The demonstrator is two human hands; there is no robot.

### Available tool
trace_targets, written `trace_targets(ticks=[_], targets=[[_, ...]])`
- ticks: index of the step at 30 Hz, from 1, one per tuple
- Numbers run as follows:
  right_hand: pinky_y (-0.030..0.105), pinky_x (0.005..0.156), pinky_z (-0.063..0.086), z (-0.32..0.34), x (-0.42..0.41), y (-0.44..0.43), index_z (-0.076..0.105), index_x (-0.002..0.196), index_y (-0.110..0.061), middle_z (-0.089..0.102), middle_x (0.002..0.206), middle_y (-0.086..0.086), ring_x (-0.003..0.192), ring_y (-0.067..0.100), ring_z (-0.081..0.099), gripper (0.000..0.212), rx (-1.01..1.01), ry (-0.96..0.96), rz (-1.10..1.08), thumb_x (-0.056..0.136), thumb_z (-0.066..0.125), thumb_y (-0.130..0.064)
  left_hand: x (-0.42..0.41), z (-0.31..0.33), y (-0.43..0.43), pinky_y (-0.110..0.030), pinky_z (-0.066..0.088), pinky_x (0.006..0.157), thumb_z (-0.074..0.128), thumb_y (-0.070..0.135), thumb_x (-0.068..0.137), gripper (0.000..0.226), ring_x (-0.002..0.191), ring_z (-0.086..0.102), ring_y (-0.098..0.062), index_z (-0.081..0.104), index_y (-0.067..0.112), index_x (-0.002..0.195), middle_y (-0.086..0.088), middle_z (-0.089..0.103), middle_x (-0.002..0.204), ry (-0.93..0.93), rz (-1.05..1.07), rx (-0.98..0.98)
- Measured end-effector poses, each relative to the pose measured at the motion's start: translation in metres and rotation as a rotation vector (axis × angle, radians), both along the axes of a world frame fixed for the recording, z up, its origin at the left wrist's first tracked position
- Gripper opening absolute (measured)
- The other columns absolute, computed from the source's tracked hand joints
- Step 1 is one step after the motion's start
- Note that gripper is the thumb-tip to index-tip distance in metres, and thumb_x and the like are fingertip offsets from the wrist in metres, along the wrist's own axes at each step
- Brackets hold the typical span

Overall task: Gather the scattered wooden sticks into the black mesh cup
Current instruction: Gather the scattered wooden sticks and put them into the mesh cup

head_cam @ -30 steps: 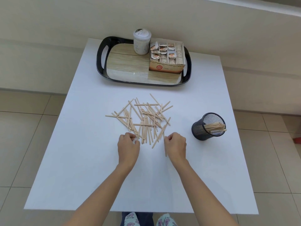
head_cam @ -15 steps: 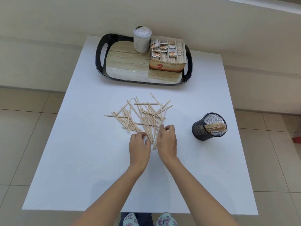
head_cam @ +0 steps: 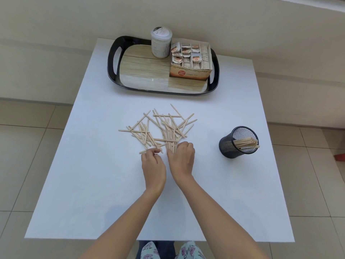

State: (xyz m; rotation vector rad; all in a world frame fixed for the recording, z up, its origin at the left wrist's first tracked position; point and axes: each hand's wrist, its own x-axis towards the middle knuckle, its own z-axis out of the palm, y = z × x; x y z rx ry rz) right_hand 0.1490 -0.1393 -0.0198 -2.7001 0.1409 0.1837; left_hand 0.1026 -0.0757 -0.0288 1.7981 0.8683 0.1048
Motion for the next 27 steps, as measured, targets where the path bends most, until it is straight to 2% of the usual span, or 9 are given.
trace_targets(ticks=[5, 7, 10, 13, 16, 20, 23, 27], targets=[[0.029, 0.075, 0.045, 0.009, 0.011, 0.008, 0.059, 0.107, -0.002, 0.057, 0.109, 0.013, 0.098, 0.027, 0.057, 0.02, -0.126, 0.176, -0.008, 0.092, 0.052, -0.015, -0.002, -0.001, 0.003, -0.01, 0.026, 0.069, 0.033, 0.009, 0.097, 0.025, 0.083, 0.044, 0.019, 0.055, 0.019, 0.103, 0.002, 0.048, 0.109, 0.042, 0.01, -0.046], [0.029, 0.071, 0.045, 0.01, 0.012, 0.008, 0.062, 0.105, -0.003, 0.058, 0.109, 0.014, 0.097, 0.028, 0.059, 0.018, -0.171, 0.25, 0.009, 0.091, 0.053, -0.009, -0.002, 0.0, 0.004, -0.011, 0.026, 0.069, 0.034, 0.009, 0.097, 0.024, 0.083, 0.046, 0.013, 0.054, 0.02, 0.103, 0.002, 0.049, 0.109, 0.056, 0.007, -0.052], [0.028, 0.076, 0.048, 0.009, 0.013, 0.006, 0.061, 0.112, -0.003, 0.055, 0.114, 0.014, 0.101, 0.028, 0.059, 0.022, -0.224, 0.321, 0.039, 0.092, 0.053, -0.008, -0.001, 0.002, 0.003, -0.015, 0.027, 0.075, 0.034, 0.01, 0.098, 0.023, 0.083, 0.045, 0.0, 0.054, 0.019, 0.102, 0.002, 0.048, 0.109, 0.071, 0.004, -0.06], [0.029, 0.084, 0.049, 0.008, 0.013, 0.001, 0.055, 0.121, -0.002, 0.053, 0.121, 0.014, 0.108, 0.027, 0.057, 0.028, -0.239, 0.377, 0.037, 0.094, 0.049, -0.008, -0.001, 0.004, 0.003, -0.017, 0.027, 0.078, 0.034, 0.011, 0.098, 0.022, 0.085, 0.044, -0.002, 0.053, 0.021, 0.101, 0.002, 0.049, 0.108, 0.075, -0.007, -0.077], [0.035, 0.082, 0.047, 0.014, 0.016, -0.007, 0.043, 0.123, 0.001, 0.054, 0.121, 0.017, 0.11, 0.033, 0.057, 0.03, -0.053, 0.434, -0.037, 0.095, 0.048, -0.009, -0.002, 0.007, 0.004, -0.021, 0.029, 0.083, 0.034, 0.011, 0.099, 0.022, 0.091, 0.045, -0.006, 0.053, 0.021, 0.102, 0.002, 0.051, 0.109, 0.071, -0.012, -0.1], [0.034, 0.068, 0.041, 0.023, 0.02, -0.021, 0.035, 0.122, 0.0, 0.052, 0.101, 0.017, 0.087, 0.029, 0.051, 0.026, 0.16, 0.55, -0.083, 0.096, 0.039, -0.005, -0.003, 0.011, 0.002, -0.024, 0.032, 0.085, 0.033, 0.012, 0.099, 0.024, 0.103, 0.05, -0.013, 0.055, 0.018, 0.105, -0.001, 0.055, 0.114, 0.079, -0.033, -0.154], [0.039, 0.076, 0.042, 0.018, 0.017, -0.036, 0.035, 0.108, -0.006, 0.054, 0.109, 0.02, 0.088, 0.026, 0.046, 0.01, 0.325, 0.594, -0.11, 0.099, 0.032, -0.007, -0.003, 0.015, -0.003, -0.025, 0.035, 0.083, 0.033, 0.013, 0.099, 0.026, 0.103, 0.052, -0.014, 0.057, 0.014, 0.109, -0.003, 0.058, 0.113, 0.096, -0.074, -0.185], [0.036, 0.074, 0.042, 0.008, 0.01, -0.054, 0.051, 0.112, -0.005, 0.052, 0.096, 0.007, 0.08, 0.022, 0.047, 0.027, 0.425, 0.548, -0.108, 0.096, 0.029, -0.01, -0.003, 0.021, -0.009, -0.026, 0.04, 0.076, 0.036, 0.015, 0.1, 0.025, 0.094, 0.057, -0.016, 0.061, 0.016, 0.104, -0.002, 0.065, 0.106, 0.096, -0.141, -0.24]])
